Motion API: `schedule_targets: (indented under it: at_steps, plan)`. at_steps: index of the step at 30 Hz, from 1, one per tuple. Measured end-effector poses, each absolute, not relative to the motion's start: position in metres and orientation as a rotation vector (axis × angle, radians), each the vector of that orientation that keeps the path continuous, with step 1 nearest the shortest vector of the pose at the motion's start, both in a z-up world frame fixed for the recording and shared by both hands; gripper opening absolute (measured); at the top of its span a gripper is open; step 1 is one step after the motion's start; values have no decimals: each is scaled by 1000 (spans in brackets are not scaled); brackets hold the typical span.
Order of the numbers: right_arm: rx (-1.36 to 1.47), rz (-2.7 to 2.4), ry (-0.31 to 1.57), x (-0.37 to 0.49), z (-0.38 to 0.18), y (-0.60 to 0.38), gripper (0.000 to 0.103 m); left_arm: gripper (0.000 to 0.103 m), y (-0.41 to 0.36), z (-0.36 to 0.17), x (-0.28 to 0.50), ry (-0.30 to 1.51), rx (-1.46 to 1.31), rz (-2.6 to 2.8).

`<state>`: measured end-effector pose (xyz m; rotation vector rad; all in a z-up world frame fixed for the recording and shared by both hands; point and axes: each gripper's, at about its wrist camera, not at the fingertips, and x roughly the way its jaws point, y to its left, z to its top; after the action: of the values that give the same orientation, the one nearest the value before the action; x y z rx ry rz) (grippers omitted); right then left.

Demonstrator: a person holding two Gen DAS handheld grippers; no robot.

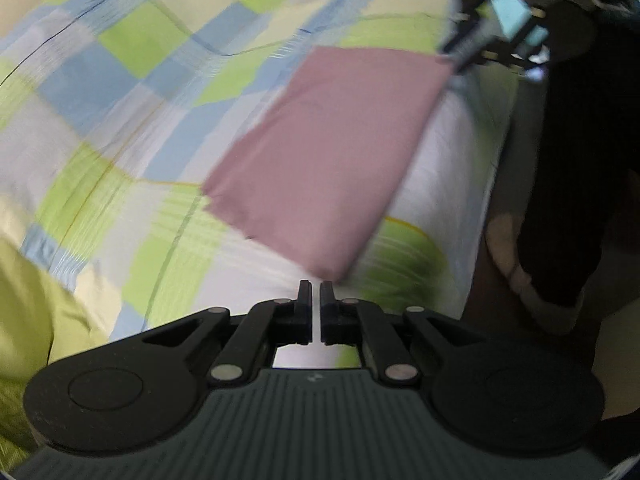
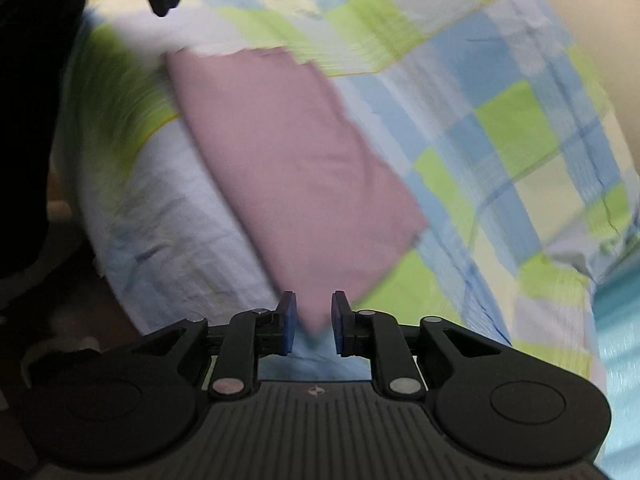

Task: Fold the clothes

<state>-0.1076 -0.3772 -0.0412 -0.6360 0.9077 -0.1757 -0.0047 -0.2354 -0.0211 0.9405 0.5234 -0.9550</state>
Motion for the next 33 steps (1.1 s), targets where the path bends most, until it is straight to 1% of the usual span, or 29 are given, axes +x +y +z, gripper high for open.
schedule_targets:
  at_steps: [3, 4, 6, 8, 9, 10, 14, 17, 18, 19, 26, 29, 31, 32, 33]
  plan:
    - [-499, -215, 871, -103, -22, -400, 29, 8, -244, -8, 22, 552, 848, -909]
    - [-442, -227, 857, -99, -16, -410, 29, 9, -249, -6, 32, 564, 811, -901]
    - [-306, -228, 820, -87, -7, -431, 31, 15, -258, -2, 55, 596, 728, -875]
    - [-209, -217, 797, -72, -4, -448, 31, 16, -267, -2, 80, 638, 632, -845]
    - [-163, -210, 787, -64, -3, -456, 31, 20, -273, -3, 91, 658, 595, -839]
    - [-117, -203, 776, -56, -2, -464, 31, 22, -279, -7, 104, 686, 559, -831]
    - [-34, -211, 768, -41, -11, -492, 32, 22, -297, -28, 147, 821, 417, -838]
    - [23, -221, 764, -34, -22, -510, 33, 21, -297, -41, 161, 899, 289, -874]
    - [46, -223, 761, -32, -26, -515, 33, 10, -294, -43, 163, 907, 243, -880]
    - [70, -226, 755, -32, -28, -519, 33, 4, -290, -43, 163, 906, 226, -881]
    - [224, -232, 704, -29, -37, -543, 33, 5, -274, -42, 143, 863, 236, -869]
    - [268, -225, 685, -26, -36, -550, 35, 7, -273, -39, 148, 882, 206, -860]
    - [300, -222, 674, -23, -36, -556, 35, 15, -271, -34, 153, 880, 182, -856]
    - [316, -220, 668, -22, -36, -558, 35, 22, -270, -33, 157, 880, 162, -857]
    - [332, -219, 662, -20, -36, -561, 35, 23, -270, -31, 160, 880, 142, -859]
